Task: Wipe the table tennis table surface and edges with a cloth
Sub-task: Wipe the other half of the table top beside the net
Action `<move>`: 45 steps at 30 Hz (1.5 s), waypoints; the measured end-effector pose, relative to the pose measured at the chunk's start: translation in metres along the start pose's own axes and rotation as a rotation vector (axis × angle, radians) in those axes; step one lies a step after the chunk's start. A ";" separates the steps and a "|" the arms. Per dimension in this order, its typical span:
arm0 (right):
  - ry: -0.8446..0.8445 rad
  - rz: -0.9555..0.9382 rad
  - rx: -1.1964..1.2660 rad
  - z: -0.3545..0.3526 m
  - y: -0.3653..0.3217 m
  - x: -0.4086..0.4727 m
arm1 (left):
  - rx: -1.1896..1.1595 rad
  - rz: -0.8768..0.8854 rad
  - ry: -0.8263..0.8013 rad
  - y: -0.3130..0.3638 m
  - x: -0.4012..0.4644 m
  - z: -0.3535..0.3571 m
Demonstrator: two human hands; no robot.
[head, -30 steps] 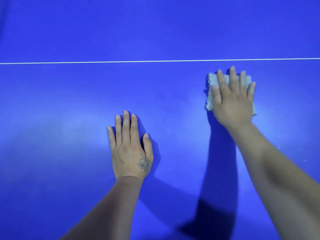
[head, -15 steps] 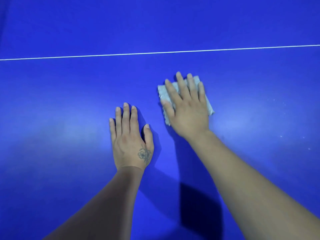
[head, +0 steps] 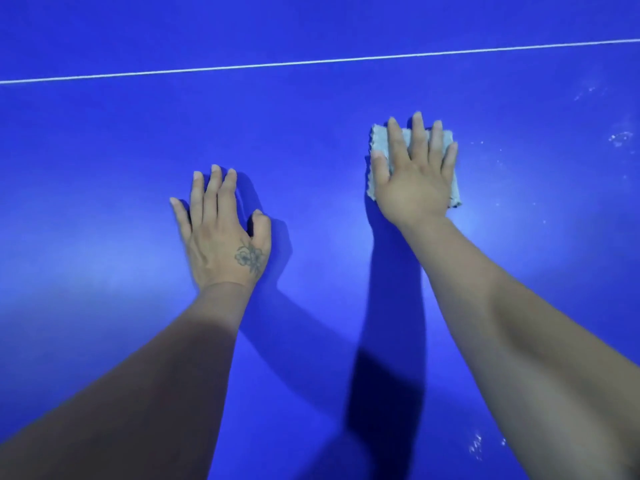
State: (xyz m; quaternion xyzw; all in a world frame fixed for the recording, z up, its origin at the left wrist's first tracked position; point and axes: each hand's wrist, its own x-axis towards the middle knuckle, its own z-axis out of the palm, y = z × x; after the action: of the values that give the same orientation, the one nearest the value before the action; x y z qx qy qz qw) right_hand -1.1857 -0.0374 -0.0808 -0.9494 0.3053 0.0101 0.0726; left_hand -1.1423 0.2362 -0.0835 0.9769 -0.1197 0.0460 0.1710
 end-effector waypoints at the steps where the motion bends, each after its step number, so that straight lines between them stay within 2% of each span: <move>1: -0.009 0.012 -0.005 0.000 -0.008 0.002 | -0.006 -0.005 -0.004 0.000 -0.001 -0.002; 3: -0.029 -0.011 0.001 0.000 -0.020 -0.001 | -0.008 -0.019 -0.027 0.002 -0.001 -0.006; 8: -0.005 -0.218 0.027 0.007 -0.032 -0.063 | 0.020 -0.102 -0.126 0.029 -0.003 -0.018; 14: -0.049 -0.296 -0.006 -0.001 0.014 -0.176 | -0.024 0.047 -0.111 0.070 -0.101 -0.020; 17: -0.072 -0.258 -0.031 -0.005 0.052 -0.195 | 0.024 0.088 -0.179 0.074 -0.151 -0.017; 21: -0.090 -0.136 -0.040 -0.009 0.081 -0.174 | 0.133 0.117 -0.258 0.061 -0.188 -0.013; 26: -0.032 0.068 0.015 -0.002 0.055 -0.129 | 0.171 0.126 -0.257 0.061 -0.192 -0.008; 28: -0.039 0.094 0.032 -0.001 0.036 -0.120 | 0.180 0.127 -0.257 0.061 -0.192 -0.008; 33: -0.002 -0.129 0.015 0.004 0.002 -0.144 | 0.162 0.120 -0.232 0.060 -0.192 -0.007; 37: -0.046 -0.277 0.029 0.004 0.018 -0.196 | 0.162 0.119 -0.209 0.059 -0.194 -0.005; 41: -0.063 -0.338 -0.012 -0.001 0.060 -0.242 | 0.153 0.124 -0.173 0.059 -0.194 -0.004; 45: -0.074 -0.285 -0.017 -0.006 0.105 -0.242 | 0.132 0.116 -0.156 0.059 -0.194 -0.002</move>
State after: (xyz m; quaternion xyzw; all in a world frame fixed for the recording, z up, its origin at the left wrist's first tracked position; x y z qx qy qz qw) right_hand -1.4434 0.0175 -0.0734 -0.9827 0.1643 0.0374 0.0762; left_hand -1.3442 0.2257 -0.0879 0.9781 -0.1857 -0.0123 0.0934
